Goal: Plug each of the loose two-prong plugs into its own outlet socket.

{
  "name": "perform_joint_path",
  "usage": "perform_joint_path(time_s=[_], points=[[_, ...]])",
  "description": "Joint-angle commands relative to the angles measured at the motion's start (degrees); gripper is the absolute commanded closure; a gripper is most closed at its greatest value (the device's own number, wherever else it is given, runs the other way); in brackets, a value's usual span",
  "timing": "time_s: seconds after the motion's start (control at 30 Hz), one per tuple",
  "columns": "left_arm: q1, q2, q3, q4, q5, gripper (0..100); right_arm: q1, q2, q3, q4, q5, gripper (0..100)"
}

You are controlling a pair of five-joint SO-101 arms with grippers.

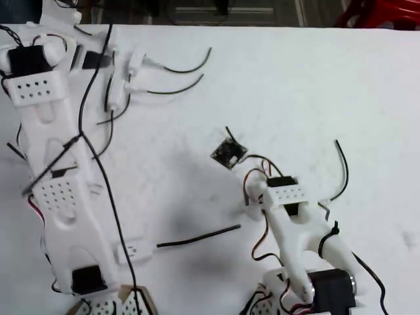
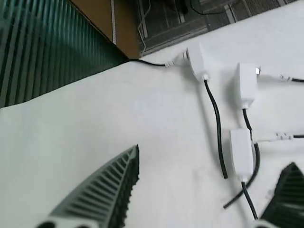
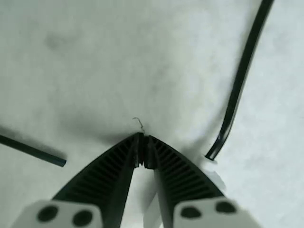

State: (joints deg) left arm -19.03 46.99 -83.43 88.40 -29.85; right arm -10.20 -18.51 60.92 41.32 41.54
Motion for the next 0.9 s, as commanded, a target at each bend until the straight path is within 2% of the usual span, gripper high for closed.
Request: perform_joint_path(time_s=[0.0,0.17,0.37,0.5,0.67,0.73,0.87], points=[[-0.7,-5.7,-9.9,13.2,-0.2,57,0.8,-0.5,0.0,-1.5,0.1,98.0],[-2.8,-6.2,-8.8,14.2,-0.1,57,0.8,-0.5,0.0,-1.5,0.1,98.0],[-7.3,-7.3,-0.3,14.3,-0.1,57,0.7,-0.5,0.0,-1.5,0.1,98.0],[-8.8,-13.8,11.0,14.3,-0.1,57,0.7,-0.4,0.0,-1.5,0.1,98.0],[-8.4,-27.0,33.8,14.2,-0.4,57,0.7,-0.4,0.0,-1.5,0.1,98.0],[-7.3,-32.4,43.4,14.1,-4.0,57,0.7,-0.4,0.0,-1.5,0.1,98.0],[-4.4,-41.7,61.4,13.9,-16.4,57,0.7,-0.4,0.0,-1.5,0.1,98.0]])
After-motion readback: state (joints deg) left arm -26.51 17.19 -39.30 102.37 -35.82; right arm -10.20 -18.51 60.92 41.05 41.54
